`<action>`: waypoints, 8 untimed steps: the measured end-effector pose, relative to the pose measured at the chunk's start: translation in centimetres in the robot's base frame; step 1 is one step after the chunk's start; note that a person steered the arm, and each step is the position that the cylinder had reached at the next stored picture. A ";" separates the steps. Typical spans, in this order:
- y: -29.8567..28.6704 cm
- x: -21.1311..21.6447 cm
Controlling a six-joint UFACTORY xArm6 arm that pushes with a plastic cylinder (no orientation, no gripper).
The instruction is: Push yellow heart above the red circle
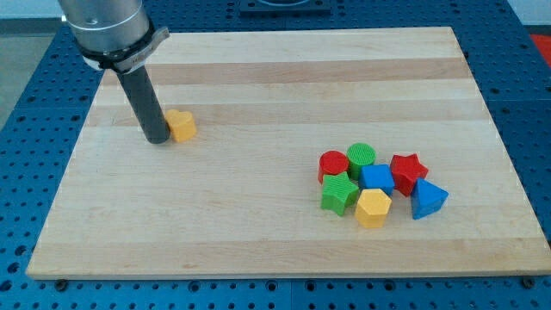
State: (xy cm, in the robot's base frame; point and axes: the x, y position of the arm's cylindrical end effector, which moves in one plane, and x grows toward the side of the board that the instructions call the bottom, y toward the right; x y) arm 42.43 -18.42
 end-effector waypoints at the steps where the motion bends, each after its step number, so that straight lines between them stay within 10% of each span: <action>1: 0.0 -1.0; 8: 7.9 -6.2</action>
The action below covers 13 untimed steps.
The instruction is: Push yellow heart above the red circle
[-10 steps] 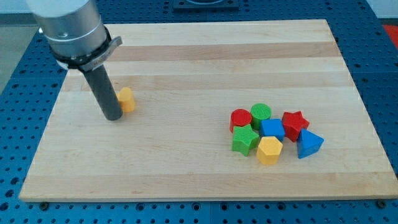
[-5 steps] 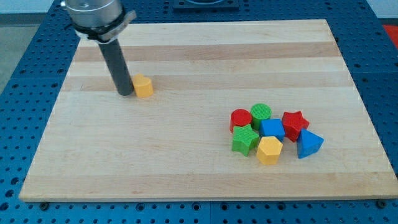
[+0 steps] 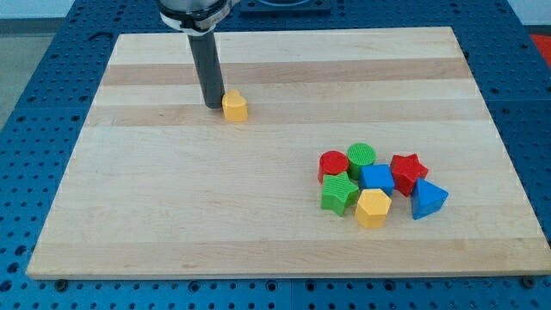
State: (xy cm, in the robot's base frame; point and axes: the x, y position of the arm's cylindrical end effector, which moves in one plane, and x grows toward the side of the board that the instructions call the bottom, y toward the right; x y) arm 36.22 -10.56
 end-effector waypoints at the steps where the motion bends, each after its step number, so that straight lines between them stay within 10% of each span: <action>1: 1.8 0.0; 13: 16.9 8.0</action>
